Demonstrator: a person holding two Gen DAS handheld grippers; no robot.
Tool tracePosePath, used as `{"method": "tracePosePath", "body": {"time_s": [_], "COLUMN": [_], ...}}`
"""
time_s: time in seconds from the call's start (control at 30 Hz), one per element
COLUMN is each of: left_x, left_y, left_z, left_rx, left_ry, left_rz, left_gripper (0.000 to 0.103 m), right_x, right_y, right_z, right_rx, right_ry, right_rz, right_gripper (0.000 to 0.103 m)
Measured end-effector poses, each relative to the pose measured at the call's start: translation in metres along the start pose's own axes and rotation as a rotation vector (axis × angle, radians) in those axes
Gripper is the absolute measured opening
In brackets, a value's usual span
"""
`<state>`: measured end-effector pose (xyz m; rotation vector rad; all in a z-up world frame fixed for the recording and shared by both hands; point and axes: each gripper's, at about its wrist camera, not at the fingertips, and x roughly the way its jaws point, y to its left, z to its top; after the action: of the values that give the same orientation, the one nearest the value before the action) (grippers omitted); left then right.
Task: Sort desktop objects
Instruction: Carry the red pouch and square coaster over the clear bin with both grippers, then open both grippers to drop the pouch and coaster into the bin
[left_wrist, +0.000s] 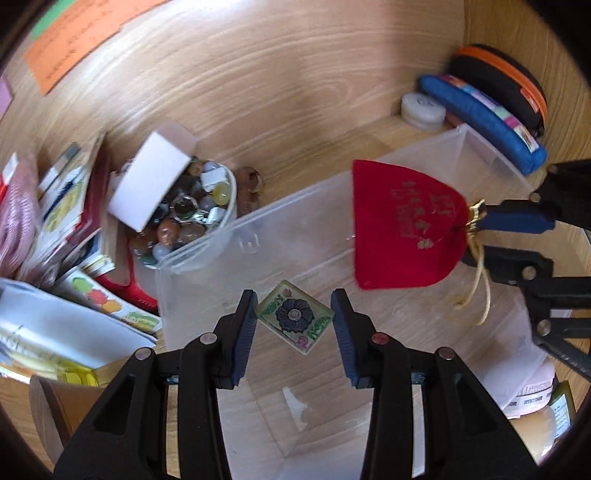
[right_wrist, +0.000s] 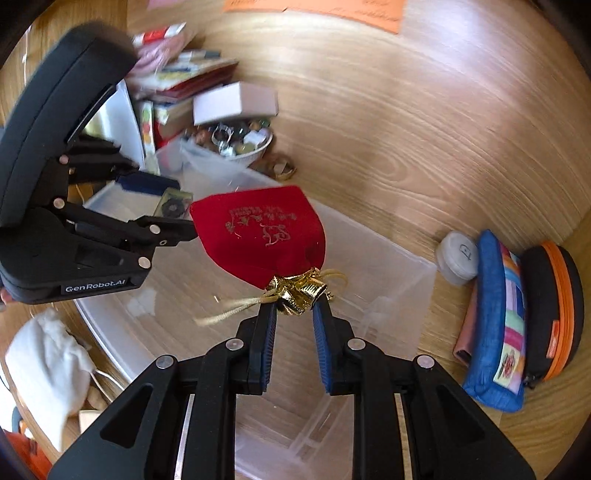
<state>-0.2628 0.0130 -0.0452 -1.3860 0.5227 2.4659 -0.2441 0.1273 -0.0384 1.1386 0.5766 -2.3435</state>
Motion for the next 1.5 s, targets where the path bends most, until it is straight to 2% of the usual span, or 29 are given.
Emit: {"method": "tracePosePath", "body": {"time_s": [0.17, 0.33, 0.6, 0.7, 0.8, 0.97, 1.3, 1.5], "left_x": [0.012, 0.017, 0.014, 0.016, 0.016, 0.004, -0.046, -0.089], "left_y": [-0.002, -0.004, -0.003, -0.004, -0.003, 0.004, 0.009, 0.007], "left_z": [0.003, 0.001, -0.003, 0.000, 0.000, -0.004, -0.008, -0.023], "left_rx": [0.027, 0.049, 0.058, 0.055, 0.040, 0.017, -0.019, -0.028], "left_ry": [0.044, 0.069, 0.076, 0.077, 0.076, 0.060, -0.055, -0.126], "left_rz": [-0.013, -0.019, -0.029, -0.029, -0.026, -0.035, 0.016, 0.080], "left_gripper": [0.040, 0.040, 0.041, 0.041, 0.042, 0.051, 0.070, 0.071], "right_x": [0.019, 0.030, 0.034, 0.032, 0.024, 0.009, -0.050, -0.087], "right_y": [0.002, 0.001, 0.006, 0.007, 0.006, 0.002, -0.003, -0.003], "right_z": [0.008, 0.010, 0.009, 0.008, 0.006, 0.006, 0.001, -0.008], "right_rx": [-0.036, -0.053, -0.068, -0.066, -0.058, -0.042, 0.040, 0.070], "right_ry": [0.089, 0.141, 0.160, 0.166, 0.151, 0.114, 0.000, -0.075], "right_rz": [0.040, 0.056, 0.061, 0.069, 0.070, 0.055, 0.024, -0.001], "right_gripper": [0.018, 0.020, 0.022, 0.026, 0.032, 0.045, 0.049, 0.052]}}
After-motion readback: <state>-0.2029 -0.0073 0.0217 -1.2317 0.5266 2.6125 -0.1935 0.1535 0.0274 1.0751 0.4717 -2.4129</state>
